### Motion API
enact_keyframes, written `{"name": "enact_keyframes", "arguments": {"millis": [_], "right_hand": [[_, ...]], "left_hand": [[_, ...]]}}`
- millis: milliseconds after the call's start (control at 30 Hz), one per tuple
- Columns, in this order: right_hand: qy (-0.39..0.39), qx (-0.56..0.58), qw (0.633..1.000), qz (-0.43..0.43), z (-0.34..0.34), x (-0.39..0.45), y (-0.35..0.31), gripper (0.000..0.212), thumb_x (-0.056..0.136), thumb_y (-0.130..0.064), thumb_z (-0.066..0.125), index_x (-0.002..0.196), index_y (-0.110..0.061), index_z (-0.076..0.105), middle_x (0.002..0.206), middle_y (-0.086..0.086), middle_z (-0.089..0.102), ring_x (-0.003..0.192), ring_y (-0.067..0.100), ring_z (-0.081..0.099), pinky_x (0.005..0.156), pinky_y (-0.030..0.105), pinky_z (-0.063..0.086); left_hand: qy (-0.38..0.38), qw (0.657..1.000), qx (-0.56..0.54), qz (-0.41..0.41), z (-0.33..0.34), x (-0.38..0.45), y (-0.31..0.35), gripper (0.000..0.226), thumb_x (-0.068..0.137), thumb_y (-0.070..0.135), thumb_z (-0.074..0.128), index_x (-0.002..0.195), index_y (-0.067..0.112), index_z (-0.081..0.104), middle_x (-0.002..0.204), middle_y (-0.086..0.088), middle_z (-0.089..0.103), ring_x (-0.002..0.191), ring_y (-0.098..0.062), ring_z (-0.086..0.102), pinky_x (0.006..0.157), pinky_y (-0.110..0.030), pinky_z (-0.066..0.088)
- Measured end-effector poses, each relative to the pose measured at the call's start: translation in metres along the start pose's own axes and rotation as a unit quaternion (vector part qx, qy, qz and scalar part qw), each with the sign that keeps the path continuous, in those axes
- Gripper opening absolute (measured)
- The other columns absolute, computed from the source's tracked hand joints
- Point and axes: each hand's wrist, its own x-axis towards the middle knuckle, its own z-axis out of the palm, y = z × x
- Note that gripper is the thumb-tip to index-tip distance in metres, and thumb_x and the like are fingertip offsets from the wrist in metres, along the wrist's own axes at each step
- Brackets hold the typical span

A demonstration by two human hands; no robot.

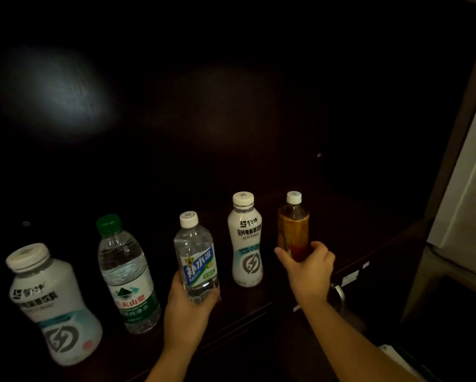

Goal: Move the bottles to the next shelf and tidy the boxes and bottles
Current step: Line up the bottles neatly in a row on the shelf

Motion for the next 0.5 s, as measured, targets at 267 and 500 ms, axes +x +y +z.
{"name": "enact_keyframes", "arguments": {"millis": [267,500], "right_hand": [[-0.201,0.036,0.977,-0.054,-0.002,0.046,0.027,0.066,0.069,-0.037,0.082,0.126,-0.03,0.048,0.11,-0.013,0.058,0.103,0.013,0.058,0.073,0.021,0.046],[-0.176,-0.036,0.983,-0.047,0.008,0.039,0.019,0.099,0.055,-0.054,0.085,0.136,-0.022,0.037,0.128,0.001,0.038,0.113,0.019,0.046,0.092,0.042,0.047]], "left_hand": [[0.006,1.0,-0.007,0.013,0.0,0.001,-0.003,0.064,0.066,0.03,0.082,0.115,0.047,0.045,0.106,0.014,0.064,0.094,-0.001,0.061,0.07,-0.015,0.043],[0.007,1.0,-0.003,0.02,0.002,0.003,-0.005,0.068,0.066,0.03,0.082,0.123,0.038,0.046,0.11,0.012,0.063,0.096,-0.003,0.061,0.072,-0.018,0.044]]}}
